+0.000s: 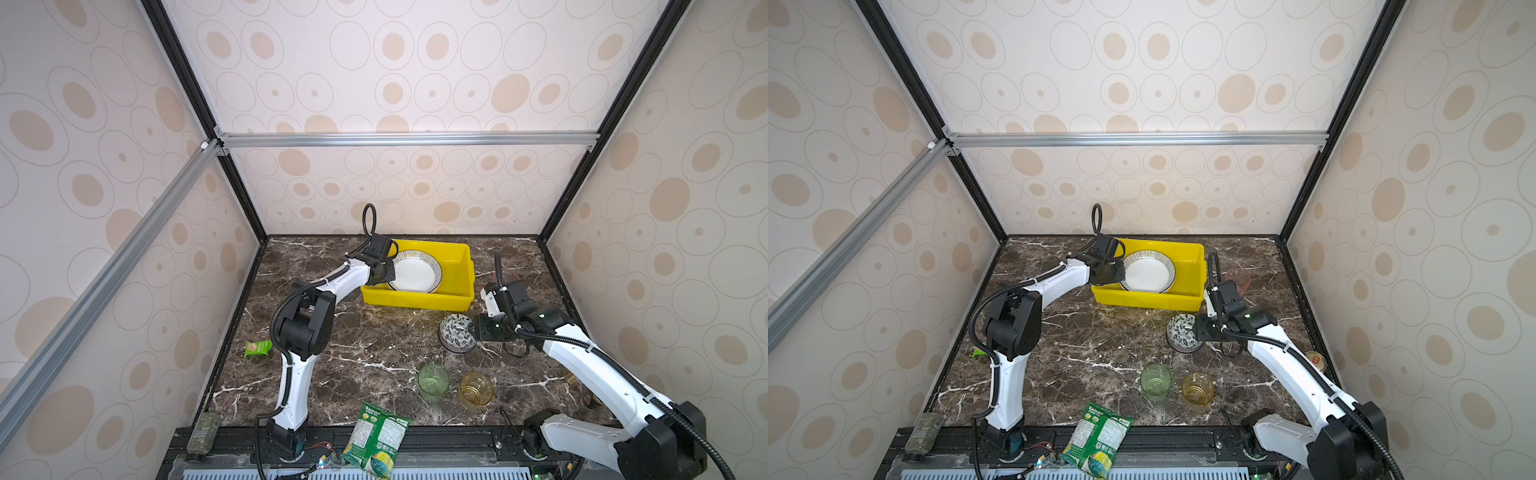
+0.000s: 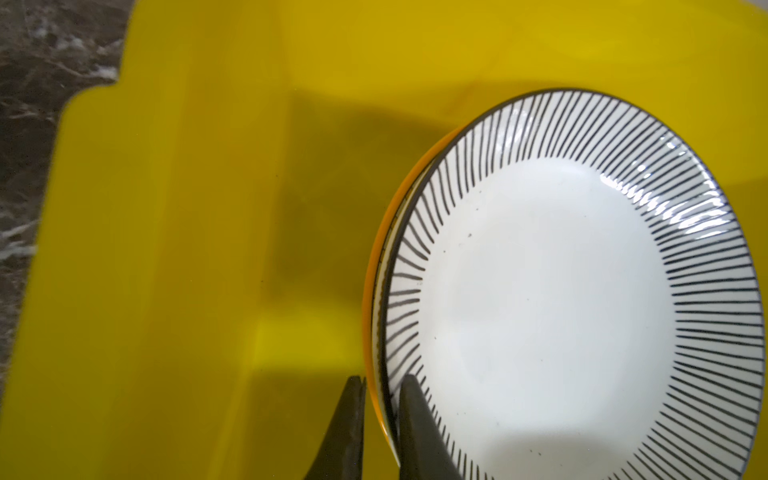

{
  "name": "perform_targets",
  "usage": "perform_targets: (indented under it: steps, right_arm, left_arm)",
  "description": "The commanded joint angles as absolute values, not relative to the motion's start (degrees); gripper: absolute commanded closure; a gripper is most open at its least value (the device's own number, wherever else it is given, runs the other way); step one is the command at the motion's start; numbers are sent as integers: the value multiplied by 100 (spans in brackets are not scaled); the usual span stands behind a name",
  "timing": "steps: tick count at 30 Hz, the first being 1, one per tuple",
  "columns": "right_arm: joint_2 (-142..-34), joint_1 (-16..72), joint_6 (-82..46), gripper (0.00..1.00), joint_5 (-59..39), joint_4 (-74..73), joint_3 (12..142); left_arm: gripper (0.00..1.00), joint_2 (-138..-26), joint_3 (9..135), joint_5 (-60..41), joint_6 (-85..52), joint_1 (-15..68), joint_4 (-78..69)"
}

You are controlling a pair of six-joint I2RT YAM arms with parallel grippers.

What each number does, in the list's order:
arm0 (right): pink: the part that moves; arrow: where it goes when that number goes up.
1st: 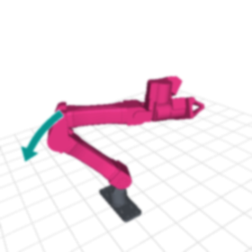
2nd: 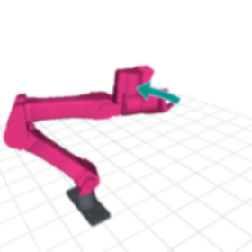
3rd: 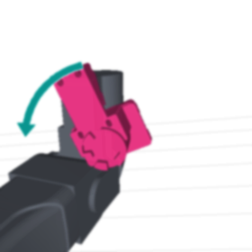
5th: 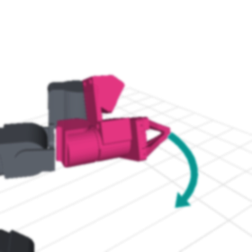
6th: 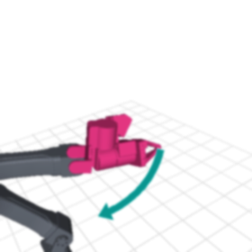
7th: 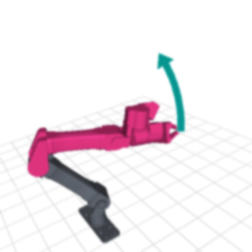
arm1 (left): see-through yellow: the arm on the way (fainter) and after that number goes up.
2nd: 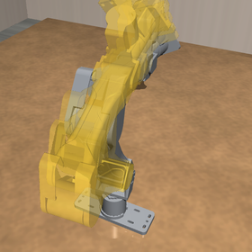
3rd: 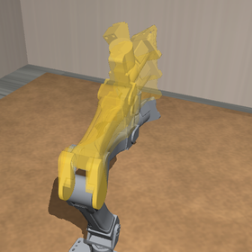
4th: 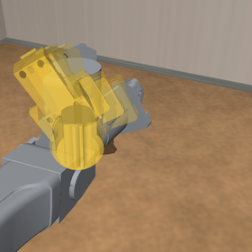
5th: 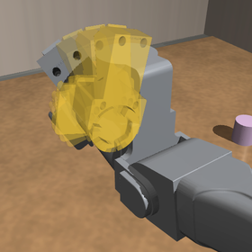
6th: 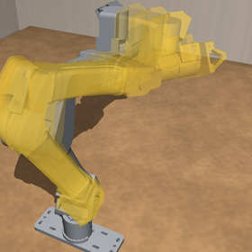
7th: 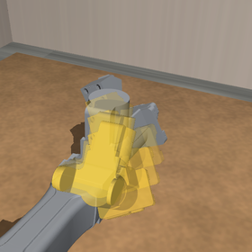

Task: Place the mixed dishes into the plastic bin
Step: 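Lower the striped plate flat onto the stacked plates and open the left gripper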

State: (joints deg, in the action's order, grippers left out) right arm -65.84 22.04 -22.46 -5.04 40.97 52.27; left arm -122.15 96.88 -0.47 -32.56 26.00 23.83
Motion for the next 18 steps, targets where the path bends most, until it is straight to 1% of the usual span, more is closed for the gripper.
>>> perform_targets:
  steps: [1,6,18]
  right_arm:
    - [-6653,2171,-2206,50,-562,4080,5169]
    - [-6697,2171,-2199,50,-587,4044,5168]
    - [-6763,2171,-2232,50,-506,4051,5164]
  left_arm:
    - [83,-11953,9844,91,-3147,2628,2532]
    - [83,-11791,9786,-141,-3171,2628,2406]
    - [81,-10634,9208,-268,-2769,2706,2486]
